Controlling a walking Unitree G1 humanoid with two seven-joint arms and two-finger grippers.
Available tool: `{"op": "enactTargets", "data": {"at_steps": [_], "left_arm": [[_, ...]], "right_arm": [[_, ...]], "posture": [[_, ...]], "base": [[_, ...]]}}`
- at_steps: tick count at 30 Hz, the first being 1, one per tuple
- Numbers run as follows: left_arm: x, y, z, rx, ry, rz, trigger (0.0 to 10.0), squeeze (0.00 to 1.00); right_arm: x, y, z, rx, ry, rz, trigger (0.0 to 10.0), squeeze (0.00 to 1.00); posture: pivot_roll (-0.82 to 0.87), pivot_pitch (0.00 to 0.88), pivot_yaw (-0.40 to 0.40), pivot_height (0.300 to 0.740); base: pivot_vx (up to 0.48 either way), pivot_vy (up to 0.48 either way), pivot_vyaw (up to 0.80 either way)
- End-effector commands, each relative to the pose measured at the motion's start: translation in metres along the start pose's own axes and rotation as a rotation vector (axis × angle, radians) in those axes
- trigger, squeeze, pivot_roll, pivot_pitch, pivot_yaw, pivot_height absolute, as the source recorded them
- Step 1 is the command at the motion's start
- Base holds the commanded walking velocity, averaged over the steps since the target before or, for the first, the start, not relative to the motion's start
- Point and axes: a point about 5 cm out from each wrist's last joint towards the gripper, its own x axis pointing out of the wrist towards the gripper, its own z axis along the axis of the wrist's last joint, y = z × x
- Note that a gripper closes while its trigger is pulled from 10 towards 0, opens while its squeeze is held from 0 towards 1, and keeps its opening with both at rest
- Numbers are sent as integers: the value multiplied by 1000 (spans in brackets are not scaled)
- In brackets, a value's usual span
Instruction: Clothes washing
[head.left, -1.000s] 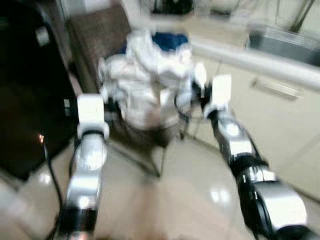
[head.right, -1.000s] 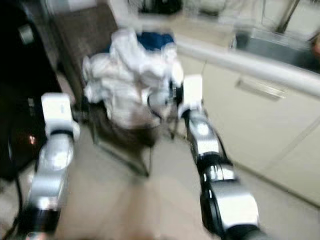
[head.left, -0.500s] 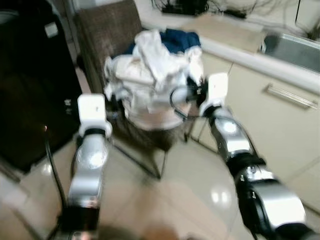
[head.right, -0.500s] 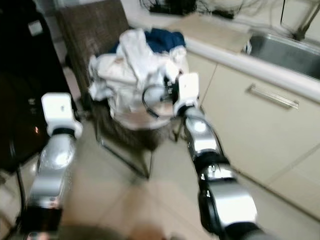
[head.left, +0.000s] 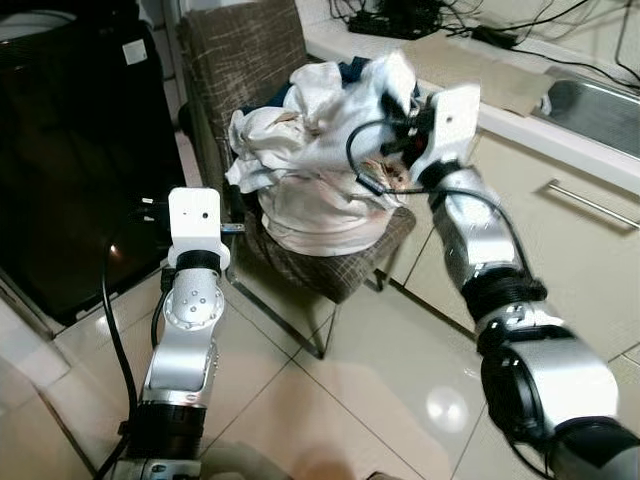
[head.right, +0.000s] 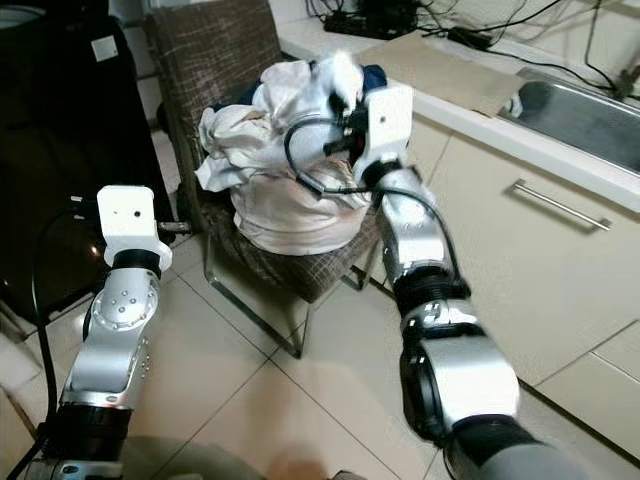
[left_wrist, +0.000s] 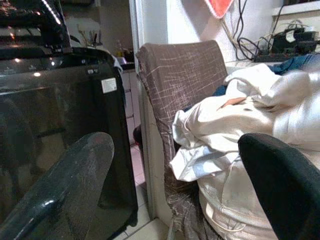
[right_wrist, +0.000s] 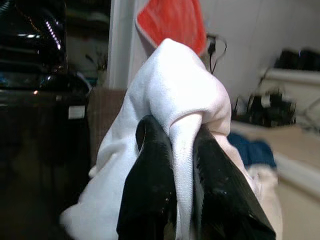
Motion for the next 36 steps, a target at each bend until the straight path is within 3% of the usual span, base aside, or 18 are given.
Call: {"op": "enactTargets", "data": {"at_steps": [1,6,10,14,30,36], "left_arm": [[2,-4,0,17,10,-4,10000,0],[2,-3,1,52,-6,-8,10000,0],[3,-7,3,63,-15,-33,10000,0],[3,-6,0,6,16,-45,10000,0],[3,-5,-3,-14,30,-28,10000,0],[4,-1,-7,8,54,-2,10000,0]], "right_arm": [[1,-2,2,11,-1,-2,10000,0],[-4,10,-9,32,19,28,10000,0],[-4,10,-10,43,24,13,10000,0],[-9,8,-21,14,78,-11,10000,0],[-14,13,-27,21,92,17,10000,0],[-9,35,-20,28,49,130,10000,0]], "posture": [[13,0,-69,740],[13,0,-66,740],[7,0,-60,740],[0,0,-52,740],[-2,0,-50,740],[-5,0,-53,740]], "base": [[0,0,0],[0,0,0],[0,-360,0],[0,0,0],[137,0,0],[0,0,0]]}}
